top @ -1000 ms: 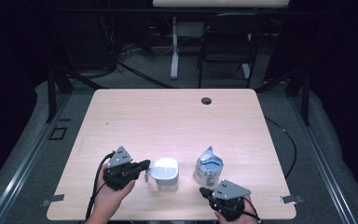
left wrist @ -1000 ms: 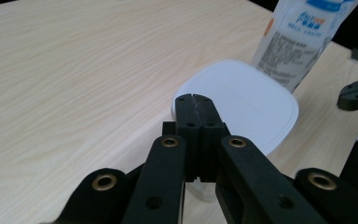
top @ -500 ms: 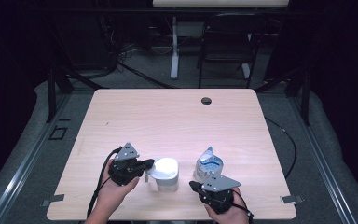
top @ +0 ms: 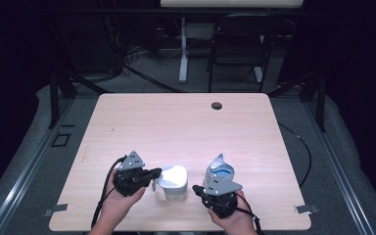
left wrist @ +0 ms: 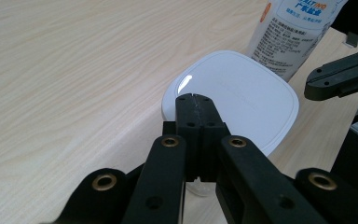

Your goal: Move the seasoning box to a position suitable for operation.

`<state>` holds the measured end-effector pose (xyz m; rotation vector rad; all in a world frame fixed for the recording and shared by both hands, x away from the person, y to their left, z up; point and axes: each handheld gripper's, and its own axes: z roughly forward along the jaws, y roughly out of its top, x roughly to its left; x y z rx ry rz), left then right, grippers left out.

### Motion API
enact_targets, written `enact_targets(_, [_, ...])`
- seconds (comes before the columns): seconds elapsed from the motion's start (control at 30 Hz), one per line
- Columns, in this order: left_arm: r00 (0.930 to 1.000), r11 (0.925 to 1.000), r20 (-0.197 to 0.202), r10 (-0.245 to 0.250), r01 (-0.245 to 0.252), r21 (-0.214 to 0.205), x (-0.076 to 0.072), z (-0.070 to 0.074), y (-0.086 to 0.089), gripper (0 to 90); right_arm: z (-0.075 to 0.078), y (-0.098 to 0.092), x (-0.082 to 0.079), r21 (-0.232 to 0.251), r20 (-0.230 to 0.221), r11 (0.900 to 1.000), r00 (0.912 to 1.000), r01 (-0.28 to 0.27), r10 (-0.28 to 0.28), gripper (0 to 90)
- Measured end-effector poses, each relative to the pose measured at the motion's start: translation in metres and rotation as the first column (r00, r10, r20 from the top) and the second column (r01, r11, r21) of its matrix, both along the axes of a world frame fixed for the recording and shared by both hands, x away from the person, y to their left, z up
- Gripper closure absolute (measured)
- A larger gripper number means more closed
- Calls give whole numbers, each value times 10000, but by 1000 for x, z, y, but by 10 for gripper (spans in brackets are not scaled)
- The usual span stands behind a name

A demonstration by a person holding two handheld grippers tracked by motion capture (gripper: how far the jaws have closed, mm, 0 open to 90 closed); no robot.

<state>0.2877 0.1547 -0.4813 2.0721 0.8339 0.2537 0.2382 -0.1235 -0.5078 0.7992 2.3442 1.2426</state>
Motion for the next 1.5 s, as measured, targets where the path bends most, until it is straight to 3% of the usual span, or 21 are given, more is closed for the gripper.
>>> enact_targets(0.2, [9999, 9999, 98, 33, -34, 126, -1, 0, -1, 900, 0, 0, 1, -144, 55, 9999, 10000, -52, 53, 900])
enact_targets(0.4, [9999, 10000, 102, 47, -48, 81, -1, 0, 0, 900, 2, 4, 3, -257, 293, 9996, 9995, 89, -81, 897])
enact_targets(0.77, [9998, 9999, 117, 147, -146, -11, -3, -1, -1, 900, -2, 10, 4, -429, 306, 9991, 9995, 51, -38, 900])
enact_targets(1.5, [9997, 9998, 135, 183, -181, -124, -3, -2, 0, 900, -7, 20, 6, -372, 343, 9992, 9993, -164, 176, 900])
